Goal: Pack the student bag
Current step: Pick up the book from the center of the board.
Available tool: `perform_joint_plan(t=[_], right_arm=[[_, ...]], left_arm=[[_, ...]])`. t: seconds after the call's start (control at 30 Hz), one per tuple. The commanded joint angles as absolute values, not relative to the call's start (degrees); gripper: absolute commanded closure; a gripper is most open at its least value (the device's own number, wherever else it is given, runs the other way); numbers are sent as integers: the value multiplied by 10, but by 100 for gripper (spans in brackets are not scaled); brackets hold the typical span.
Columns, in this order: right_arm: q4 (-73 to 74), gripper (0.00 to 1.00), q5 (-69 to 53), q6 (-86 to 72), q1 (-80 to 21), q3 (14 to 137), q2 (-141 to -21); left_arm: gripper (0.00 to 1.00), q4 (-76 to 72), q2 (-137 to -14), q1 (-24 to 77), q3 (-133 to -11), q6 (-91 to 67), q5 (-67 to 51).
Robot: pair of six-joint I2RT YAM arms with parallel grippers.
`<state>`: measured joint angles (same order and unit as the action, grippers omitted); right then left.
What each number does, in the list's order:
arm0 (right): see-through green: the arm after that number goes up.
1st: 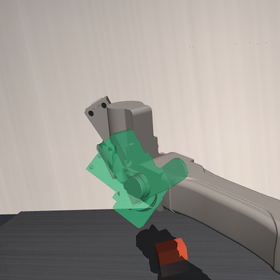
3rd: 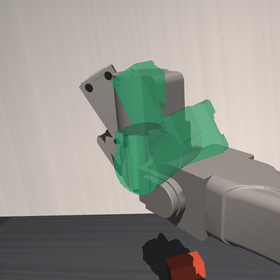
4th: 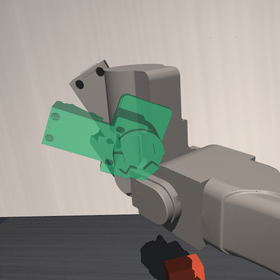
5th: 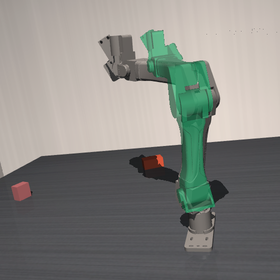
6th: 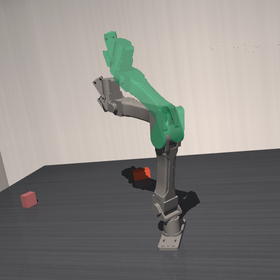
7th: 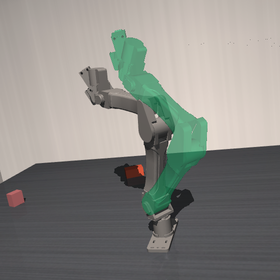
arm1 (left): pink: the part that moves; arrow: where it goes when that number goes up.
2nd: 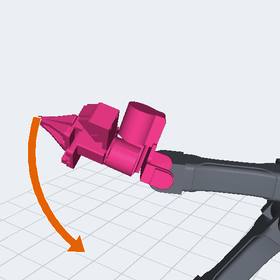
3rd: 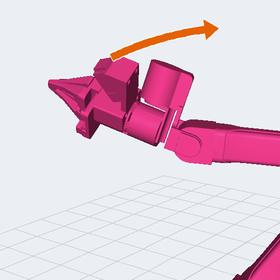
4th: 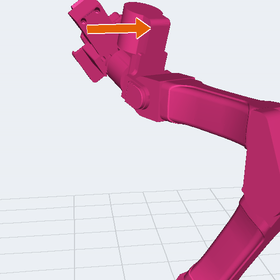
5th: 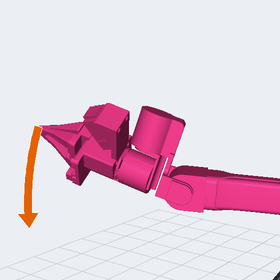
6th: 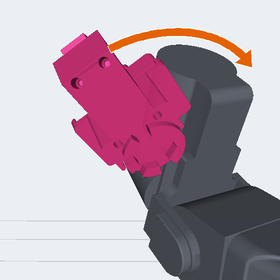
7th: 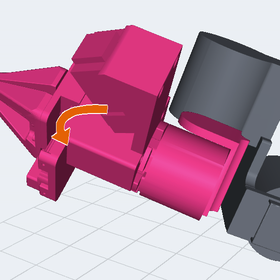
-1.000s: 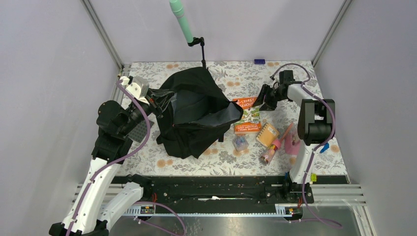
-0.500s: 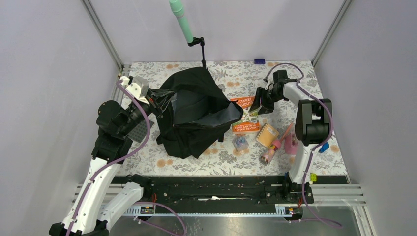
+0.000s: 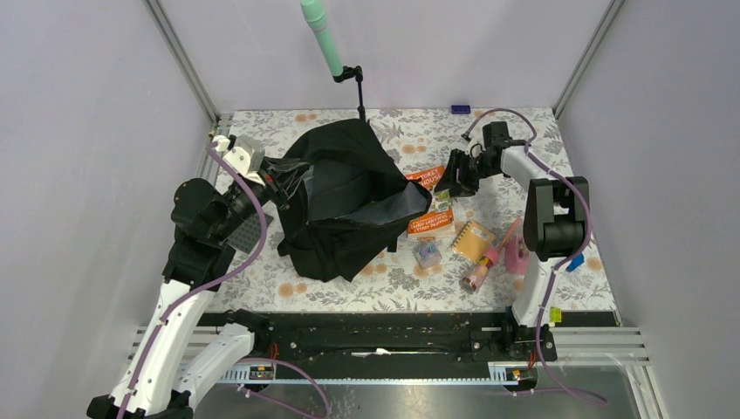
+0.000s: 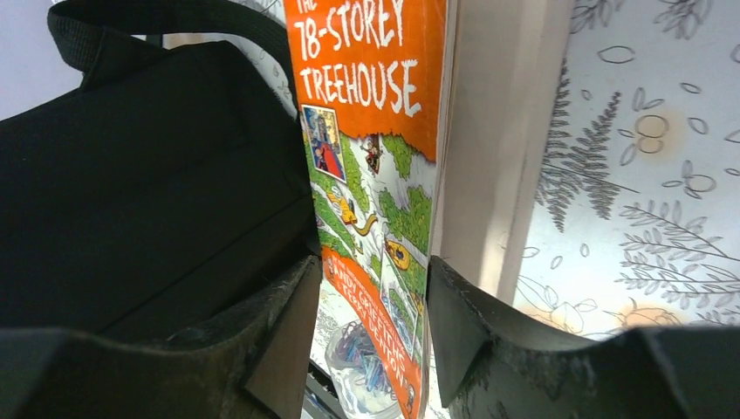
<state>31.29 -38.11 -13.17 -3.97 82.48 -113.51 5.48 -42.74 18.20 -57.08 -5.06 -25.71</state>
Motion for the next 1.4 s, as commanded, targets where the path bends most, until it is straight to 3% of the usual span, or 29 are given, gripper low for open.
perform_joint_plan(t=[0.0,0.4,0.57,0.7,1.03,1.37], right_arm=[[307,46,-416,-139,-63,828,-1125],[331,50,-377,-120,-93,856,-1165],[304,71,-339,-122,-96,834,-1136],[282,100,-276,-127,-94,806,-1065],[225,100,-193,-148,-75,752,-858],[194,100,-327,-88,-76,750,-672]], left_arm=[[100,24,-426,178,-583,-58,-269],[100,24,-425,178,-582,-58,-268],[100,24,-424,178,-581,-56,-266],[100,24,-423,178,-580,-52,-264],[100,30,-431,178,-581,-45,-263],[100,25,-440,178,-580,-49,-296]])
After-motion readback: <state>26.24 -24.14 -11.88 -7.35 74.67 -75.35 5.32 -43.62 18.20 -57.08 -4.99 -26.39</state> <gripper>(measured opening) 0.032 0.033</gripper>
